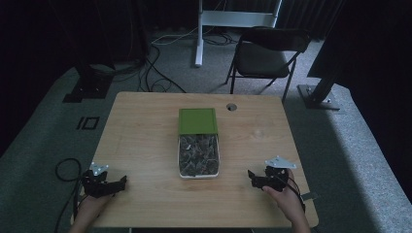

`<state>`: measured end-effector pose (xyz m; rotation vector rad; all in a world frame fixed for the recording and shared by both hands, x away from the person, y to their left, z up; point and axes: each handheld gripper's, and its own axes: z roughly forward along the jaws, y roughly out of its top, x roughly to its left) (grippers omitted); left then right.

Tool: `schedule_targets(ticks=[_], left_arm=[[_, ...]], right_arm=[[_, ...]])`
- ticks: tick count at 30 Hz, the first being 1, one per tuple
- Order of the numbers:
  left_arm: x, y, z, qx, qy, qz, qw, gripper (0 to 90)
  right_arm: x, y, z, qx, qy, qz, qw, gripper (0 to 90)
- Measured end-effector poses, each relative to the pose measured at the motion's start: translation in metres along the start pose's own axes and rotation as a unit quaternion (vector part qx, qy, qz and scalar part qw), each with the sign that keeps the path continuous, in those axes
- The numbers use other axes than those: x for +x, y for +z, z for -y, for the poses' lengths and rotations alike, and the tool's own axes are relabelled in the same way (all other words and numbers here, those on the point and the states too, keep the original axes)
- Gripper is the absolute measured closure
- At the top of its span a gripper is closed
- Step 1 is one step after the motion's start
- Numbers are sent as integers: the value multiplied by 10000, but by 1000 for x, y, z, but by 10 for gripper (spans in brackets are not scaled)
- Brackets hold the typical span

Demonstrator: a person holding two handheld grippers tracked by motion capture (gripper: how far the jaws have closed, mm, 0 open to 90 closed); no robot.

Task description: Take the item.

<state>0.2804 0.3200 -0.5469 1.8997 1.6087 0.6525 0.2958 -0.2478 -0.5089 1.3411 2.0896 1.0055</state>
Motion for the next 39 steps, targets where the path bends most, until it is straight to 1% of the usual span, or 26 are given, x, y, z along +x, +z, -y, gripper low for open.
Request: schedule_targets(ticks=[4,9,11,13,18,24,25,39], left_arm=[[0,0,0,0,-1,0,10000,23],[0,0,0,-1,-1,0,10000,23],[0,0,0,-2,-3,0,10000,23],[0,0,0,0,0,0,10000,23],[0,0,0,-1,-1,0,10000,23],[0,0,0,0,1,0,10000,23],[0,0,0,0,0,0,10000,23],[0,0,0,0,1,0,10000,23]], right_arm=[[2,0,-4,-82,9,-63,9999,117],[5,-1,-10,-110,-46,-74,9999,117],[7,-3,-15,-175,-76,-94,9998,117],[7,-3,-15,-175,-76,-94,9998,117],[12,-7,-26,-280,-116,-141,9994,117],[16,-6,-32,-297,-181,-210,9992,117],[16,-6,-33,-300,-163,-223,9992,117],[25,-6,-49,-432,-277,-355,9980,117]])
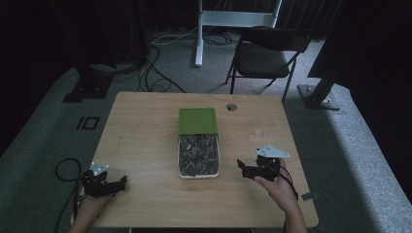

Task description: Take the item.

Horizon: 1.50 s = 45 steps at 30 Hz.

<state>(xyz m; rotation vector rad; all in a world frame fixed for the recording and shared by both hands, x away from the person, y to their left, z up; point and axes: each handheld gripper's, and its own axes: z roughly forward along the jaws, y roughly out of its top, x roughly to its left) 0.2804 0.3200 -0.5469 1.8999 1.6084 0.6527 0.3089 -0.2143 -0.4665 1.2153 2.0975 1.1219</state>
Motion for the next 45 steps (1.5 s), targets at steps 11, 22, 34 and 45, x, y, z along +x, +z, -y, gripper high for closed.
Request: schedule_targets(ticks=[11,22,34,45], left_arm=[[0,0,0,-1,-10,-1,10000,23],[0,0,0,-1,-9,-1,10000,23],[0,0,0,0,-9,-1,10000,23],[0,0,0,-5,-15,-1,10000,23]], right_arm=[[9,1,-17,-126,-96,-106,9998,117],[20,5,-33,-256,-155,-239,9993,117],[36,13,-47,-312,-333,-459,9979,138],[47,21,-55,-311,-453,-597,9967,138]])
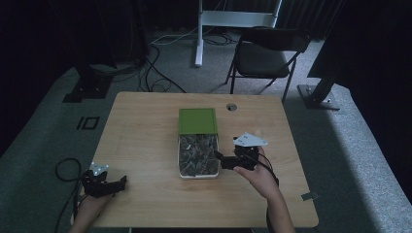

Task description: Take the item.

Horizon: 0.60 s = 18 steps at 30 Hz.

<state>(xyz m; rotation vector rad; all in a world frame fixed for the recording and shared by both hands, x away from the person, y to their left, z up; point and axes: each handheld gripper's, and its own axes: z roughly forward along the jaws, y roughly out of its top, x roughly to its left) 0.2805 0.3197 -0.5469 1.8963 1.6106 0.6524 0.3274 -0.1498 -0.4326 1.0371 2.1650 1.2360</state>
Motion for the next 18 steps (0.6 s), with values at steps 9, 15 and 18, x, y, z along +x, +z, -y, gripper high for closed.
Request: schedule_targets(ticks=[9,15,18], left_arm=[[0,0,0,0,1,0,10000,23],[0,0,0,0,5,-1,10000,23],[0,0,0,0,12,-3,10000,23]], right_arm=[[8,11,-7,6,-79,-122,9999,138],[14,17,-11,7,-142,-249,9996,138],[17,21,-13,3,-183,-299,9994,138]])
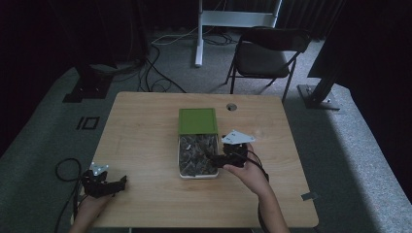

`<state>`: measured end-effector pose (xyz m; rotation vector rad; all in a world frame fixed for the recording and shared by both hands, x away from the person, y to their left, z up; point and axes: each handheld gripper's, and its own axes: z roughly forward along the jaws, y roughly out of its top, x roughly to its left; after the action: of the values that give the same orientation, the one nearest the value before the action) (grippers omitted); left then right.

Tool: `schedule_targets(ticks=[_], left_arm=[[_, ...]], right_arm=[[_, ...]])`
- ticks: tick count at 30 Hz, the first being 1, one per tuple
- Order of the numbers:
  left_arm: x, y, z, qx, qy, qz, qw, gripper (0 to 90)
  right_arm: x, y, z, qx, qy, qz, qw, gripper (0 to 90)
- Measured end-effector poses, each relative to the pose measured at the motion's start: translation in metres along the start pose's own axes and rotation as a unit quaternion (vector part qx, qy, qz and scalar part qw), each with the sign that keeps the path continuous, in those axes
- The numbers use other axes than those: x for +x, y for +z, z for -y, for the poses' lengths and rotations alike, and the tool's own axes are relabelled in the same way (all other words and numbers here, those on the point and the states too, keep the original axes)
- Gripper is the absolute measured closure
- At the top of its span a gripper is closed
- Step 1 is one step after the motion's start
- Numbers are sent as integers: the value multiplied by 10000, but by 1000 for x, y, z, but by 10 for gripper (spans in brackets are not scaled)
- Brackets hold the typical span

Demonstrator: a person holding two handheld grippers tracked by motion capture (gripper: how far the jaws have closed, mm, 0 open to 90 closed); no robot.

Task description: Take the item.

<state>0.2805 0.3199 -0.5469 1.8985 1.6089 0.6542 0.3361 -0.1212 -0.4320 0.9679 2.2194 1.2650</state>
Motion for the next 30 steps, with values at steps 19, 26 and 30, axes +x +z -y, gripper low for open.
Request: schedule_targets(ticks=[19,26,30], left_arm=[[0,0,0,-1,-7,2,10000,23],[0,0,0,2,-5,3,10000,23],[0,0,0,6,1,3,10000,23]], right_arm=[[7,26,-9,108,-109,-241,9996,148],[9,36,-5,236,-244,-243,9991,242],[9,38,-5,282,-381,-163,9987,310]])
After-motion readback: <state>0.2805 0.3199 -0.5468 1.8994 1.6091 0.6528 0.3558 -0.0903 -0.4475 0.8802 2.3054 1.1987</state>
